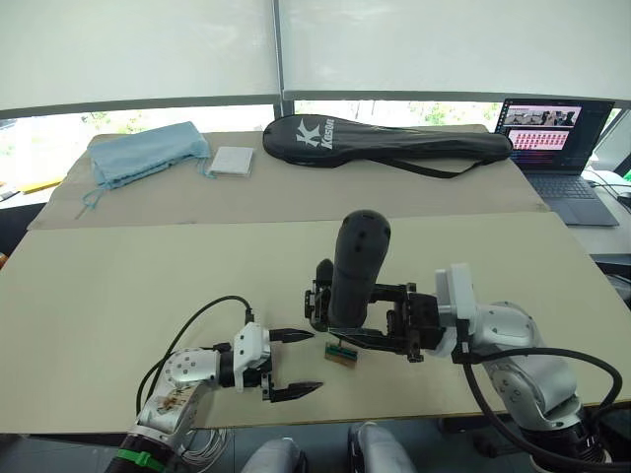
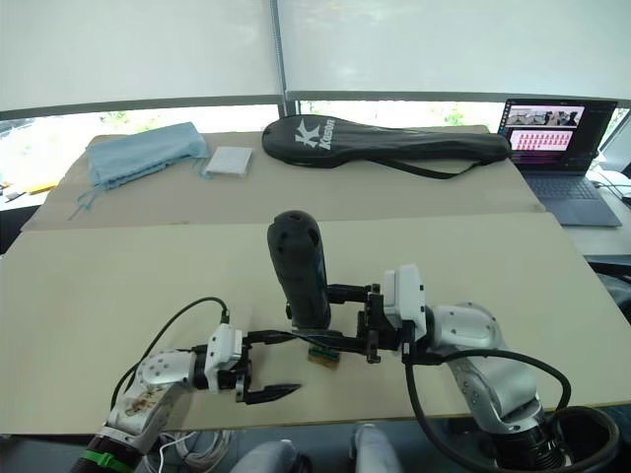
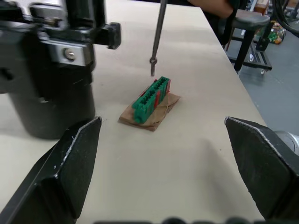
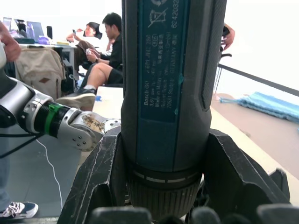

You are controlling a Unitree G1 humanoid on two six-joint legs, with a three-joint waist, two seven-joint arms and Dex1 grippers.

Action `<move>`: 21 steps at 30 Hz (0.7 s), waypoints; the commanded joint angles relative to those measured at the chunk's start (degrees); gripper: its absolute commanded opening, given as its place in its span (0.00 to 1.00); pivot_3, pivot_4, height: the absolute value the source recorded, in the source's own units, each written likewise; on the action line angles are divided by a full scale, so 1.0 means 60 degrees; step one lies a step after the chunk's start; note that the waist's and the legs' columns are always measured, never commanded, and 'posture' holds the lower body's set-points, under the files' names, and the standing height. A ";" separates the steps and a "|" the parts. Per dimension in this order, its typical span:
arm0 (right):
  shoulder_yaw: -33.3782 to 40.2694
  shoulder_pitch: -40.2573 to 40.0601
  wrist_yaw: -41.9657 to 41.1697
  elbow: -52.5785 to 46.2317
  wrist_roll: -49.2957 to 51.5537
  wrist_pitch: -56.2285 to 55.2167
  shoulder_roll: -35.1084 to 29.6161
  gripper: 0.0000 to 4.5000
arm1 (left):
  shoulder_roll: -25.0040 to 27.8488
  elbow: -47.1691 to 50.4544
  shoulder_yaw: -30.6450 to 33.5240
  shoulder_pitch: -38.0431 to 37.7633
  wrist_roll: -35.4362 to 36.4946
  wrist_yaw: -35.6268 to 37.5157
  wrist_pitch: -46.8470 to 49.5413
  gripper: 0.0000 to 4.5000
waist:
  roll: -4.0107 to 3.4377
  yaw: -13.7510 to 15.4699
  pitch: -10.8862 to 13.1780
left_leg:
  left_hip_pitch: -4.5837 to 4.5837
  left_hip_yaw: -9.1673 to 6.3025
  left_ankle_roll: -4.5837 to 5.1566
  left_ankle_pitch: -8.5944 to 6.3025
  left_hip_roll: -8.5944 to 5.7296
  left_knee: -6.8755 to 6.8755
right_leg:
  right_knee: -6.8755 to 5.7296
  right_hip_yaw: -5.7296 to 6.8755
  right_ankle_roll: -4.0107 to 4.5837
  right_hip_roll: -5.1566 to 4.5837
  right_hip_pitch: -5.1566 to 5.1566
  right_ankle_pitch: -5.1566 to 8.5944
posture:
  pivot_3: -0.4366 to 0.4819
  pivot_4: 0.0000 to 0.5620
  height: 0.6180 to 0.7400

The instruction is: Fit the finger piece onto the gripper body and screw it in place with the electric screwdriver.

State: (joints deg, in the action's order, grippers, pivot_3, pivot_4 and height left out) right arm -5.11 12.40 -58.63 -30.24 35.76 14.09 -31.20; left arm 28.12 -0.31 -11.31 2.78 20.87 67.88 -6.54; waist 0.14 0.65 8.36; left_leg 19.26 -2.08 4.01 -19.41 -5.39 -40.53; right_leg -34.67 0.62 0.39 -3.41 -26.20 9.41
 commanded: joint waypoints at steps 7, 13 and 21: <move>0.1011 0.0615 0.0570 -0.1204 0.1477 0.0775 -0.0443 0.42 | 0.0663 0.1840 0.1002 -0.0027 0.1422 0.0100 0.1146 0.99 | 0.0012 0.0010 0.0013 | 0.0005 0.0000 0.0003 -0.0002 0.0000 0.0000 | 0.0007 0.0002 0.0000 -0.0001 -0.0001 0.0000 | 0.48 0.27 1.00; 0.1413 0.0979 0.0839 -0.1436 0.2151 0.1264 -0.0778 0.42 | 0.0882 0.2421 0.1423 0.0295 0.1945 -0.0111 0.1958 0.99 | 0.0015 0.0010 0.0015 | 0.0004 -0.0001 0.0002 -0.0001 0.0000 0.0000 | 0.0006 0.0004 0.0000 0.0000 0.0000 0.0000 | 0.48 0.27 1.00; 0.1926 0.1541 0.1093 -0.1534 0.2943 0.1736 -0.1256 0.42 | 0.1187 0.2742 0.1549 0.0640 0.2136 -0.0415 0.3178 0.99 | 0.0020 0.0010 0.0020 | 0.0005 0.0000 0.0002 -0.0002 0.0000 0.0000 | 0.0008 0.0005 0.0000 0.0000 0.0000 0.0000 | 0.48 0.27 1.00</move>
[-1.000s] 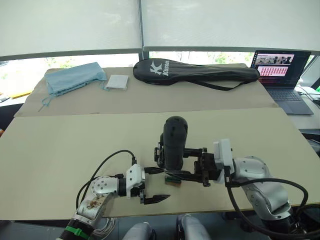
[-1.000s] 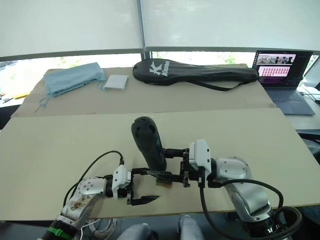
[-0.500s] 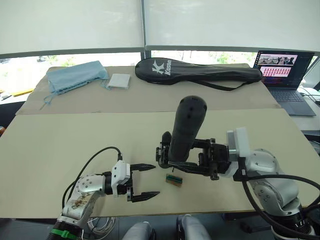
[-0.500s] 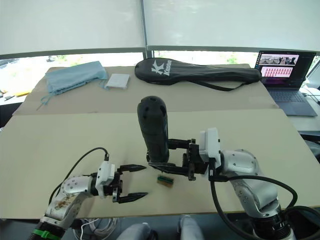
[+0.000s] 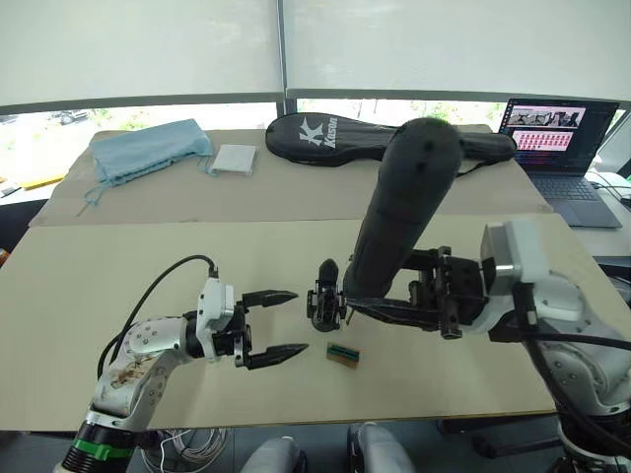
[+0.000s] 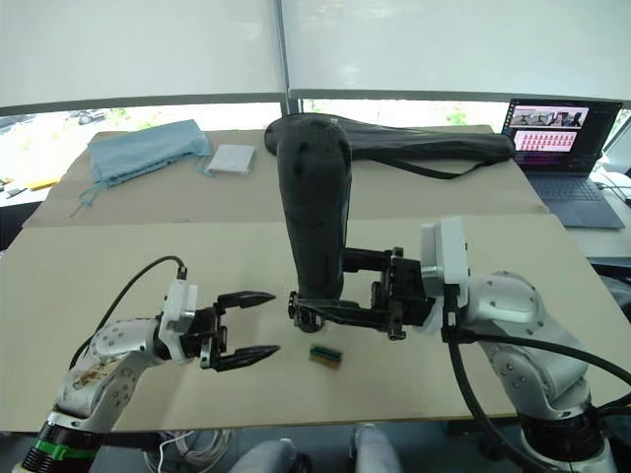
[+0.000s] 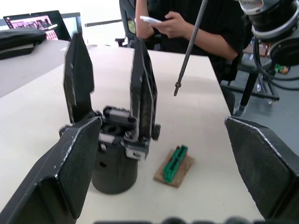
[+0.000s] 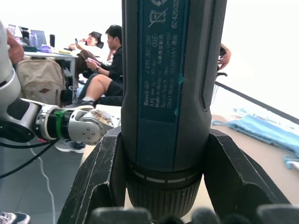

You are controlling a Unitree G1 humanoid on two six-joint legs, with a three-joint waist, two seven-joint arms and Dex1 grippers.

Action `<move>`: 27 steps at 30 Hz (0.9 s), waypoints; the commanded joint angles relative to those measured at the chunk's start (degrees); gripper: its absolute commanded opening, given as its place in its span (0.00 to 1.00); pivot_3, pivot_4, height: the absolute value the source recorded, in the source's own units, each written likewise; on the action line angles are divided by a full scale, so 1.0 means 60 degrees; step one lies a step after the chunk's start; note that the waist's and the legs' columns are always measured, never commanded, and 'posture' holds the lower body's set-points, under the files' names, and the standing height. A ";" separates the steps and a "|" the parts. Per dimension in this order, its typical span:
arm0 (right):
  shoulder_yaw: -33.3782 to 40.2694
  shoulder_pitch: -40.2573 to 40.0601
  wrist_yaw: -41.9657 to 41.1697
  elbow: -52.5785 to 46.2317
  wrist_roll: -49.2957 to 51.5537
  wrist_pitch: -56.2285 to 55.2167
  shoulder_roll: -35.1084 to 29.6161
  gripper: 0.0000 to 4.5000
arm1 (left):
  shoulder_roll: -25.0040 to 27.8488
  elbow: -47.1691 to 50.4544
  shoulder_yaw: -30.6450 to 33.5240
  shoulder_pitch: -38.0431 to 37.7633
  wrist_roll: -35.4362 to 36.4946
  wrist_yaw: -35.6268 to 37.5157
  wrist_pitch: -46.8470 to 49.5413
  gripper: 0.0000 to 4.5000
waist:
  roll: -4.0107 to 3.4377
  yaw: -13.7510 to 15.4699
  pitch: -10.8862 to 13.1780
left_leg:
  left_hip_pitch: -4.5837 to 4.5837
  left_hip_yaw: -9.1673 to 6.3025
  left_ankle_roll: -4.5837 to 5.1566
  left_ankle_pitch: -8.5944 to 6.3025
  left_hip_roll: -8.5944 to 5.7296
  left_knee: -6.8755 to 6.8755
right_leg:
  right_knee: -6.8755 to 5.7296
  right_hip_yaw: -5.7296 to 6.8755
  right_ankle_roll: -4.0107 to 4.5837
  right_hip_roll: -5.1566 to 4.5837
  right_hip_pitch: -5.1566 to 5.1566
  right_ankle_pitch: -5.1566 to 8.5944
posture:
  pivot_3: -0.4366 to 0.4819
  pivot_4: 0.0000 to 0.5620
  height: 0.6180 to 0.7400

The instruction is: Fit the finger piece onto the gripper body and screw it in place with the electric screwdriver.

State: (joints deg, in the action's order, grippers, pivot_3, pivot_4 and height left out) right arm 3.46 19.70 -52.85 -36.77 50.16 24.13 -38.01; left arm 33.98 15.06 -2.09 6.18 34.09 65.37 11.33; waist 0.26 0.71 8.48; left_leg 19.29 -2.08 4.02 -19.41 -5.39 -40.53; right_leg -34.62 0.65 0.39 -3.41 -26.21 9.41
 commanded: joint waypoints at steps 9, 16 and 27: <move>0.0649 0.0512 0.0282 -0.0472 0.0887 0.0272 -0.0365 0.42 | -0.0693 -0.1282 -0.0655 0.0422 -0.2016 -0.1215 -0.0578 0.99 | 0.0004 0.0025 0.0004 | 0.0003 0.0000 0.0001 0.0000 0.0000 0.0000 | 0.0007 -0.0001 0.0000 0.0000 0.0001 0.0000 | 0.48 0.27 1.00; 0.0763 0.0411 0.0280 -0.0517 0.0978 0.0394 -0.0542 0.42 | -0.1272 -0.2660 -0.1287 0.0762 -0.3203 -0.1510 -0.1533 0.99 | 0.0008 0.0026 0.0006 | 0.0007 -0.0001 0.0001 0.0000 0.0000 0.0000 | 0.0013 -0.0001 0.0000 -0.0002 0.0001 -0.0001 | 0.48 0.27 1.00; 0.0866 0.0276 0.0394 -0.0619 0.0991 0.0393 -0.0671 0.42 | -0.2119 -0.4053 -0.1839 0.1196 -0.4042 -0.1702 -0.2497 0.99 | 0.0005 0.0140 0.0005 | 0.0007 0.0000 0.0004 -0.0002 0.0000 0.0000 | 0.0014 -0.0002 -0.0001 -0.0008 0.0006 -0.0001 | 0.48 0.27 1.00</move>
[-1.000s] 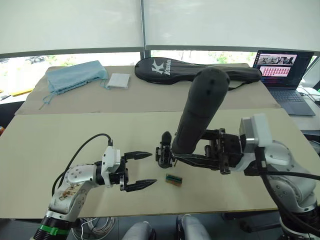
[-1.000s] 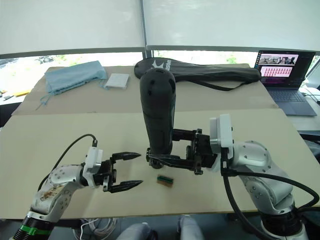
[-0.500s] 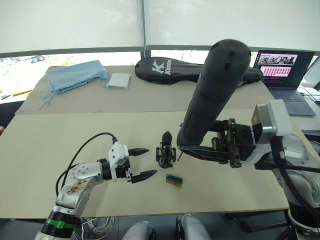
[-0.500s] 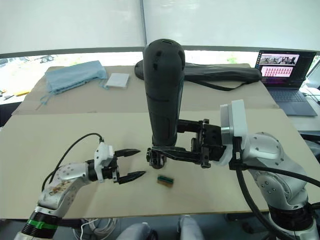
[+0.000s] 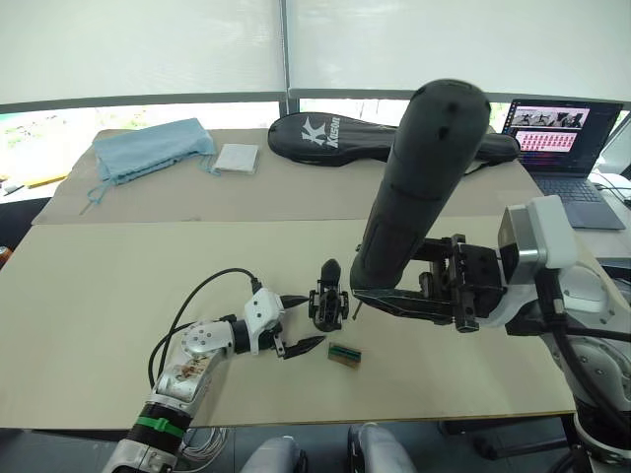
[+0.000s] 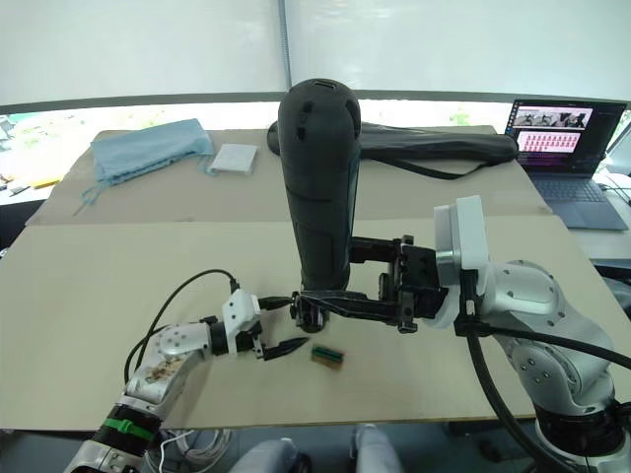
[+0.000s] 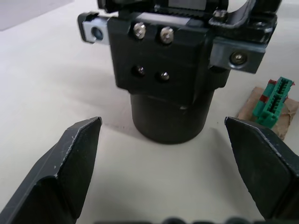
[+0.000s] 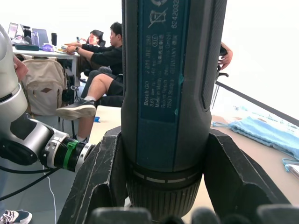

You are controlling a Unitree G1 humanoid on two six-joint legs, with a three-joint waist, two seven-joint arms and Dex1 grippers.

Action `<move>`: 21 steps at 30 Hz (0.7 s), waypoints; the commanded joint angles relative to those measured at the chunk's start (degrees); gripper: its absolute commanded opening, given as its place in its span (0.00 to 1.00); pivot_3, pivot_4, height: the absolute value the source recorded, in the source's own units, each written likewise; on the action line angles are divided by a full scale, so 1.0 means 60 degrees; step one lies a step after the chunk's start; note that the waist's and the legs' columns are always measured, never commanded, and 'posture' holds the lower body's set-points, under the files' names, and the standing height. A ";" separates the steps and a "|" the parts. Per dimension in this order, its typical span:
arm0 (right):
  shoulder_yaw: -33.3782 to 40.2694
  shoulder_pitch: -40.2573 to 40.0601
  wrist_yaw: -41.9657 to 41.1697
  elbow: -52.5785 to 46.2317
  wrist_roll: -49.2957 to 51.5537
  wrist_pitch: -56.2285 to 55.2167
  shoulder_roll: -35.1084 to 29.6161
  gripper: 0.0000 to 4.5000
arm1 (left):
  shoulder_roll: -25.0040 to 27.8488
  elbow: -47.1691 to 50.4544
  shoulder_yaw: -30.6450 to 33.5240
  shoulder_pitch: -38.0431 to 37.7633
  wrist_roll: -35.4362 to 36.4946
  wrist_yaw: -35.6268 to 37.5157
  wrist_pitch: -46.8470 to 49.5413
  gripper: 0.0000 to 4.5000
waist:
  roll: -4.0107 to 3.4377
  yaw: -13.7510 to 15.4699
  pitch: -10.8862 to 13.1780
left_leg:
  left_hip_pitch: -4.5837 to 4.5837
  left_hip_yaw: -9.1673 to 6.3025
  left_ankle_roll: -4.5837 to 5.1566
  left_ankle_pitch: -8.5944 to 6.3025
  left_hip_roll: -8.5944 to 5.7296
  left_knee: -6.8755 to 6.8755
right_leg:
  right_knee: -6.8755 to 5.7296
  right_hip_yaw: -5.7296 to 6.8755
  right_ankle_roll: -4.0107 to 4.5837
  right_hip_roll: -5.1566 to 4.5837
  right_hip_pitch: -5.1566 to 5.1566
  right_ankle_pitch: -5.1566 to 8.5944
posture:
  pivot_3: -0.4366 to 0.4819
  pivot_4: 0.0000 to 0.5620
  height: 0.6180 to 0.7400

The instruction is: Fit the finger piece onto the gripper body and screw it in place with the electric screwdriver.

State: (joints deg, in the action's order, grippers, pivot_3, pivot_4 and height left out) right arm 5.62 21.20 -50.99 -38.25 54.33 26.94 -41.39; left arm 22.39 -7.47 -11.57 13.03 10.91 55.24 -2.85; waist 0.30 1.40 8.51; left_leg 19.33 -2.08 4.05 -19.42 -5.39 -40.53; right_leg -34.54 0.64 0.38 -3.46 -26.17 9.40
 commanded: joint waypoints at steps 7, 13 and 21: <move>0.0524 -0.0112 0.0138 -0.0433 0.0285 -0.0093 -0.0181 0.42 | -0.0625 -0.0427 -0.0539 0.0142 -0.0271 0.0009 -0.0159 0.99 | -0.0002 0.0198 -0.0001 | 0.0000 0.0001 0.0011 -0.0006 0.0000 -0.0004 | 0.0003 0.0004 -0.0003 -0.0006 0.0006 -0.0002 | 0.48 0.27 1.00; 0.0459 -0.0168 0.0142 -0.0461 0.0218 -0.0114 -0.0165 0.42 | -0.0831 -0.0597 -0.0678 0.0270 -0.0452 -0.0002 -0.0140 0.99 | -0.0002 0.0214 -0.0001 | 0.0006 0.0001 0.0029 -0.0016 0.0000 -0.0035 | 0.0005 0.0007 -0.0011 -0.0006 0.0015 -0.0005 | 0.48 0.27 1.00; 0.0413 -0.0201 0.0148 -0.0471 0.0138 -0.0114 -0.0167 0.42 | -0.0927 -0.0685 -0.0678 0.0348 -0.0424 0.0142 -0.0170 0.99 | -0.0002 0.0213 -0.0001 | 0.0007 0.0001 0.0033 -0.0018 0.0000 -0.0037 | 0.0011 0.0008 -0.0015 -0.0006 0.0017 -0.0007 | 0.48 0.27 1.00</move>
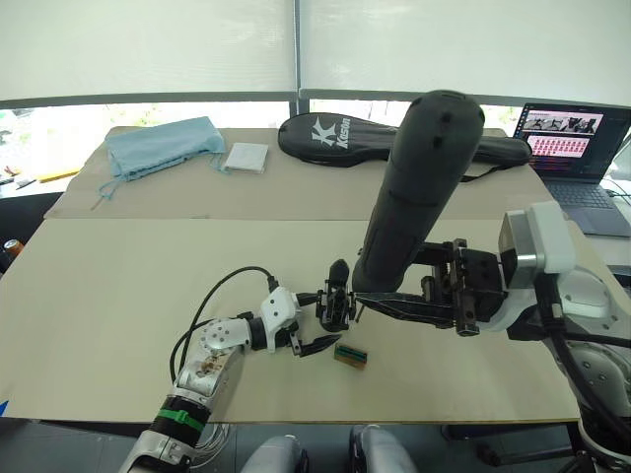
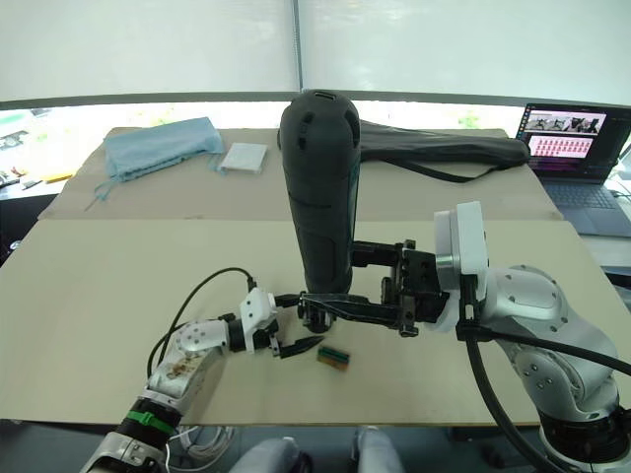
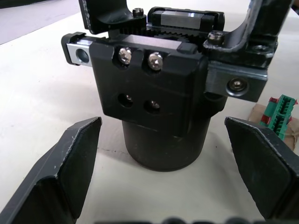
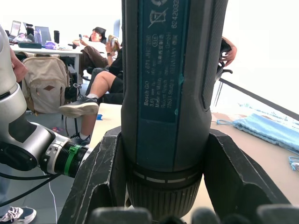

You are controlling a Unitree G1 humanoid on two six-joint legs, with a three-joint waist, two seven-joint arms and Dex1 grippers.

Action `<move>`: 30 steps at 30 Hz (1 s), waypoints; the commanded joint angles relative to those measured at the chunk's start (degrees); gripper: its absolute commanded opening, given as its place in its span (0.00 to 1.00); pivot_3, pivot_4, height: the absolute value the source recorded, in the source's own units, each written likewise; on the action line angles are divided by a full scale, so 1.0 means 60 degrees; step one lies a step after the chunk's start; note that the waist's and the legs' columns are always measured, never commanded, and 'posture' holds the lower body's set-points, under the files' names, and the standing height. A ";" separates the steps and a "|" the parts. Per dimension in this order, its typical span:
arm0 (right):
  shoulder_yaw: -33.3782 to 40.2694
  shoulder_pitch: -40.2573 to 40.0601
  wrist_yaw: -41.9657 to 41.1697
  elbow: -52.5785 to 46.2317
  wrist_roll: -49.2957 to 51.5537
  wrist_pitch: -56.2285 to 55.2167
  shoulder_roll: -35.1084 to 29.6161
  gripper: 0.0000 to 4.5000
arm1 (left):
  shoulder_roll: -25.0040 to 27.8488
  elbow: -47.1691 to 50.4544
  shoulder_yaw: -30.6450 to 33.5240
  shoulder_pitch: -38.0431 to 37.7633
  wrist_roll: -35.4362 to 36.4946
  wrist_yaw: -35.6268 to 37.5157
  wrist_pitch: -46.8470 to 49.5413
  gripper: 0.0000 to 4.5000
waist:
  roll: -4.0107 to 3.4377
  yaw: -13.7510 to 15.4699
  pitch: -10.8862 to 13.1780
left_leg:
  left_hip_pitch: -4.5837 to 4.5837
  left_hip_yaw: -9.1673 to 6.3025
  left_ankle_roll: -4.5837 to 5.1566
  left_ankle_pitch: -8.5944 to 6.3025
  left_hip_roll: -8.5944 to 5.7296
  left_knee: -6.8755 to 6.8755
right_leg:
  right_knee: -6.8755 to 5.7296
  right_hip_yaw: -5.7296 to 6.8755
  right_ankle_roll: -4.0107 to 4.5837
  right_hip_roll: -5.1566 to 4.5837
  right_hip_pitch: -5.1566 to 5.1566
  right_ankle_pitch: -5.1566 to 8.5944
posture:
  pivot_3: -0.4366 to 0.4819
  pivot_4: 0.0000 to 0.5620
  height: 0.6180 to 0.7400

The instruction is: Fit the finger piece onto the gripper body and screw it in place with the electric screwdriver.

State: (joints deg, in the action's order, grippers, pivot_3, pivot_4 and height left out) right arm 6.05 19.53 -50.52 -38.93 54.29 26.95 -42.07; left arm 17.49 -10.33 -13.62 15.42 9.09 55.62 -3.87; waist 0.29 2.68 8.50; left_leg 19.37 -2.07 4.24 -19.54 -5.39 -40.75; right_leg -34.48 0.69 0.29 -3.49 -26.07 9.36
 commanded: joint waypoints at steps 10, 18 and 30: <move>0.0311 0.0006 0.0014 -0.0367 0.0028 -0.0154 -0.0068 0.42 | -0.0190 -0.0630 -0.0413 0.0221 -0.0368 0.0047 -0.0049 0.52 | 0.0000 0.0030 0.0000 | -0.0001 0.0000 0.0000 0.0000 0.0000 -0.0004 | 0.0002 0.0000 -0.0003 0.0000 0.0005 -0.0002 | 0.48 0.27 1.00; 0.0419 -0.0102 -0.0010 -0.0382 0.0067 -0.0167 -0.0119 0.42 | 0.0321 -0.1838 -0.0194 0.1019 -0.0071 0.1301 -0.0580 0.51 | 0.0001 0.0009 0.0000 | -0.0001 -0.0001 0.0001 -0.0001 0.0000 -0.0007 | 0.0003 0.0004 -0.0005 0.0000 0.0006 -0.0004 | 0.48 0.27 1.00; 0.0486 -0.0177 0.0064 -0.0407 0.0134 -0.0134 -0.0204 0.42 | 0.0454 -0.4885 0.0057 0.2811 -0.0065 0.2735 -0.2127 0.51 | 0.0005 -0.0216 -0.0001 | -0.0001 0.0000 -0.0003 0.0002 0.0001 -0.0008 | -0.0003 -0.0004 -0.0004 0.0006 0.0000 -0.0005 | 0.48 0.27 1.00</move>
State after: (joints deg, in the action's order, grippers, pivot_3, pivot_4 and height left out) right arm 6.44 17.67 -50.53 -39.22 54.03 26.95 -42.91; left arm 19.72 -36.44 -13.49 32.41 11.19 73.39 -16.56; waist 0.32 1.38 8.49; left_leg 19.36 -2.07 4.23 -19.53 -5.38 -40.80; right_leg -34.50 0.66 0.26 -3.46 -26.06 9.33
